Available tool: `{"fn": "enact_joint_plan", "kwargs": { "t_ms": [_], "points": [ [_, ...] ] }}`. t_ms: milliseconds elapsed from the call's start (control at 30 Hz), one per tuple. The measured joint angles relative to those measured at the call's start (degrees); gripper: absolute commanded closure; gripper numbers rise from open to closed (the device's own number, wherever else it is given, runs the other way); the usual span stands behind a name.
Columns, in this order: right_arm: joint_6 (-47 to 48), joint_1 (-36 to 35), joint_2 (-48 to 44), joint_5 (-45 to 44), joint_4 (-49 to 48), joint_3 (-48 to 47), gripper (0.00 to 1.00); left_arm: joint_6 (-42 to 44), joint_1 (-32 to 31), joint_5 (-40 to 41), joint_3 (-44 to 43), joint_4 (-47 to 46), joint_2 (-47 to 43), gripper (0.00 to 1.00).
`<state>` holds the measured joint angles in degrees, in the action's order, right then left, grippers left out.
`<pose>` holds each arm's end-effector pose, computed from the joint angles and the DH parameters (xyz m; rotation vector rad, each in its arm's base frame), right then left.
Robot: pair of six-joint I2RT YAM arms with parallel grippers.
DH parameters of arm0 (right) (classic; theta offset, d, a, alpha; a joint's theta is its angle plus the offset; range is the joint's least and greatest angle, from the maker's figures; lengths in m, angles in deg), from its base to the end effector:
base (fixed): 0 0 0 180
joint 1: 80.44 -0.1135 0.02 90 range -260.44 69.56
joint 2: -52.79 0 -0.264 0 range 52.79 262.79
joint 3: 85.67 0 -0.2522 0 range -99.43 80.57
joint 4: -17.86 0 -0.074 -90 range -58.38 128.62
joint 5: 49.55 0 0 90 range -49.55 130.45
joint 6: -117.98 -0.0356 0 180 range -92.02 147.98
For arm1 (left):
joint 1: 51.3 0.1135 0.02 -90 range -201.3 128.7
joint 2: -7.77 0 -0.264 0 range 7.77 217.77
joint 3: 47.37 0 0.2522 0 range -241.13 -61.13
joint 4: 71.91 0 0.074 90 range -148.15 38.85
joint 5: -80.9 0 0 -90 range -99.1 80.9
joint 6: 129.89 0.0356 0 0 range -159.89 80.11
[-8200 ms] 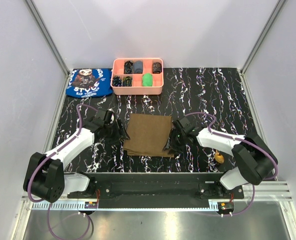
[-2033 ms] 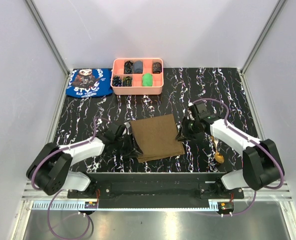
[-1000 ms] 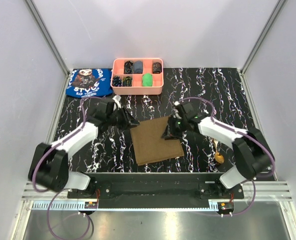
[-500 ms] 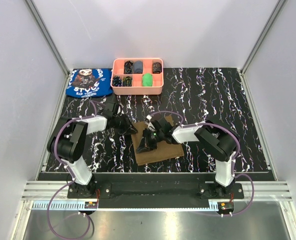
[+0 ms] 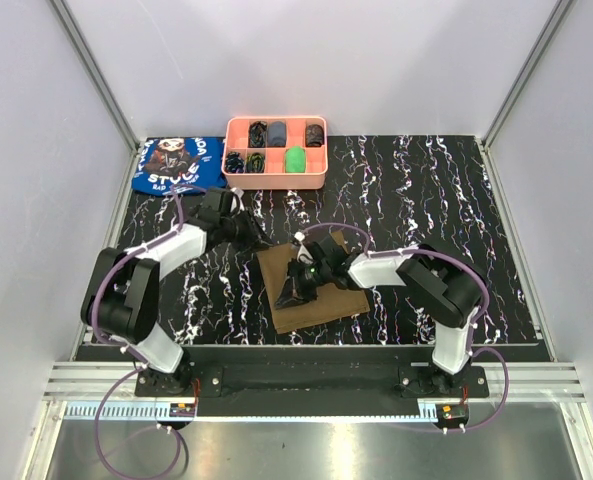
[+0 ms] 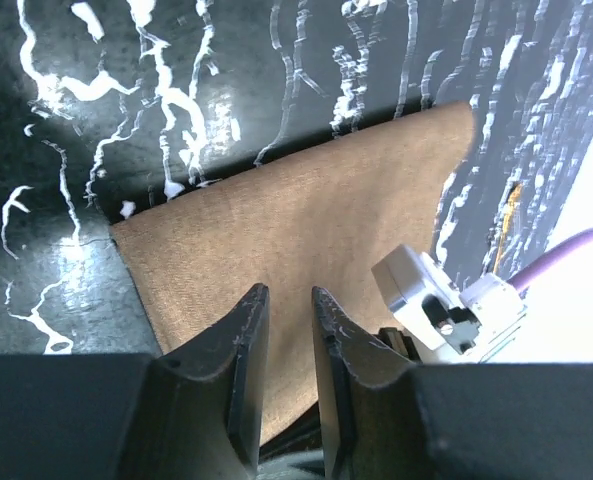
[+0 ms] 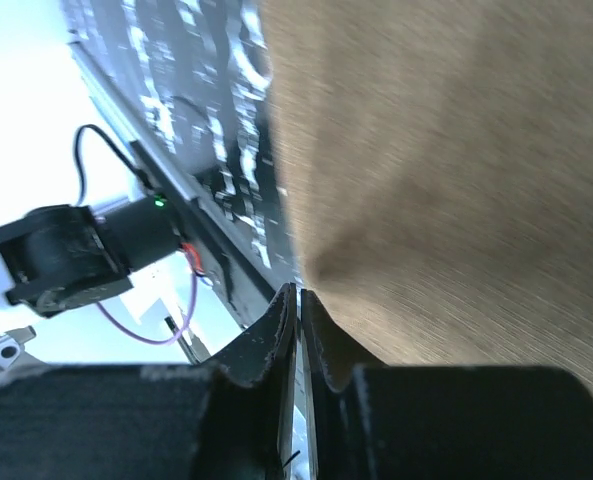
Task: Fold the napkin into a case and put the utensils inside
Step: Smooth out the square-folded napkin at the center of the board.
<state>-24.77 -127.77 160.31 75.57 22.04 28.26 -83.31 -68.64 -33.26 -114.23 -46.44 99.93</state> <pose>0.2294 0.2790 0.1246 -0.2239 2.7574 1.4152 0.3062 -0.1109 0.1871 -0.3931 2.5756 -0.9479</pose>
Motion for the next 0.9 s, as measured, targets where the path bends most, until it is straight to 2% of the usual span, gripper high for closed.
{"fn": "enact_joint_plan", "kwargs": {
  "t_ms": [133, 333, 467, 667, 900],
  "points": [
    [-0.61, -0.33, 1.64, 0.46, -2.45, -2.08, 0.87, -0.61, 0.00, 0.04, 3.17, -1.86, 0.33, 0.77],
    [-2.60, -2.16, 6.62, 0.74, -6.10, -1.60, 0.87, -1.95, 0.28, 0.52, 4.79, -1.66, 6.01, 0.77],
    [-2.58, -3.15, 5.97, 0.94, -6.82, 0.50, 0.87, -1.84, 0.44, 1.29, 2.91, -0.52, 6.99, 0.76],
    [-0.02, -3.19, 0.33, -1.53, -1.18, 1.05, 0.86, -0.52, 0.74, 4.90, -0.48, 1.68, 7.48, 0.76],
    [-1.68, -4.20, 0.35, -1.25, -4.81, 6.34, 0.86, 0.59, 0.81, 6.16, -1.18, 2.45, 7.85, 0.76]
  ]
}}
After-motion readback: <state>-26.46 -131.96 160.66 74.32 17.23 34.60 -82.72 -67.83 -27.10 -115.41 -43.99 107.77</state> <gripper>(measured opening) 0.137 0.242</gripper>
